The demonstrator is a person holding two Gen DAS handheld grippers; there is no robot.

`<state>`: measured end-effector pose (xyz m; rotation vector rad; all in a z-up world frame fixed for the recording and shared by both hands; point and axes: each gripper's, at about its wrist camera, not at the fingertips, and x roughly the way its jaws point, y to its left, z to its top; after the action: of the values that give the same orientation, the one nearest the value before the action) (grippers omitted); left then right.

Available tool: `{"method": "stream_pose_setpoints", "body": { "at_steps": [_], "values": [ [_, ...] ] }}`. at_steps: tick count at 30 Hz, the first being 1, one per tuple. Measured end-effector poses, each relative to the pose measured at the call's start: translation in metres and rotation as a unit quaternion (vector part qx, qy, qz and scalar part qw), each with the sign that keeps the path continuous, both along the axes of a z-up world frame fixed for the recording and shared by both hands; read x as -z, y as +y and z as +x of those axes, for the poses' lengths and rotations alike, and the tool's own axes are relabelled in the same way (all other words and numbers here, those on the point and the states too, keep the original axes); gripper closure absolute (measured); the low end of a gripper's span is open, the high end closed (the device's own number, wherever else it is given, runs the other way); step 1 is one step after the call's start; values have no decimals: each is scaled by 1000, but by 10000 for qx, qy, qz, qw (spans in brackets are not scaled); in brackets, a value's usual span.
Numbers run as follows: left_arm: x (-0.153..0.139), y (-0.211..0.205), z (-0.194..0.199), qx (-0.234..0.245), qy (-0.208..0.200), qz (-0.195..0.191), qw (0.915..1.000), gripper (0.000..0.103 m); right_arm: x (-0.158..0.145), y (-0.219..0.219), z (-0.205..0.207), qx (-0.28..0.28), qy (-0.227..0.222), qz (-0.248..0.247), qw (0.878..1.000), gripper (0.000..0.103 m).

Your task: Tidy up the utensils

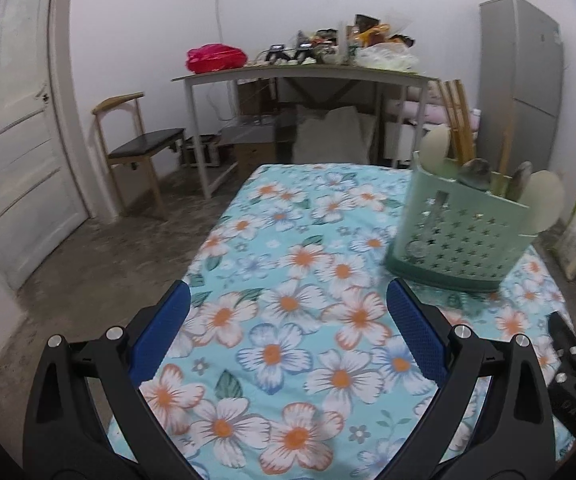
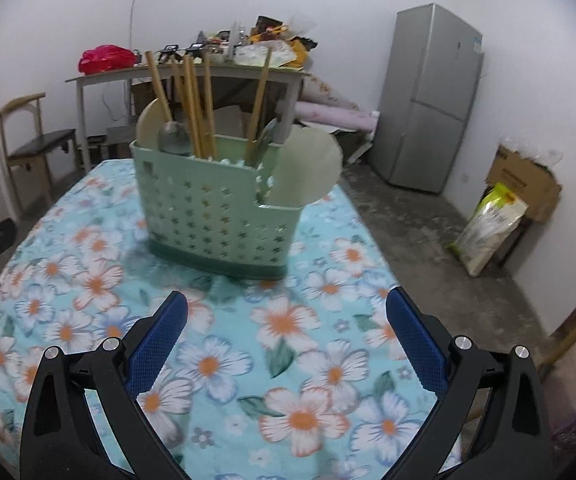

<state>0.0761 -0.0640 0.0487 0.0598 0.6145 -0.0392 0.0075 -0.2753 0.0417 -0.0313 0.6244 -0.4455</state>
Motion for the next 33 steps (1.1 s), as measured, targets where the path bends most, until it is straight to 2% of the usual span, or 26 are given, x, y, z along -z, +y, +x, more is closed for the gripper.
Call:
{"method": "stream_pose_setpoints", "body": {
  "at_steps": [4,10,22,33],
  "values": [
    [2,4,1,-195,56,9,9998,8,-3,-10,2,217,36,71,9997,6],
    [1,2,-1,-233,-20,138,9996,8,-3,-21,4,416,51,287,9987,7],
    [-5,7,-3,-411,-95,77,9991,8,-1,-19,8,373,101,361,9986,6],
    [-5,4,-4,-309,-80,114,9994,8,-1,-19,9,393,93,355,9986,6]
  ]
}}
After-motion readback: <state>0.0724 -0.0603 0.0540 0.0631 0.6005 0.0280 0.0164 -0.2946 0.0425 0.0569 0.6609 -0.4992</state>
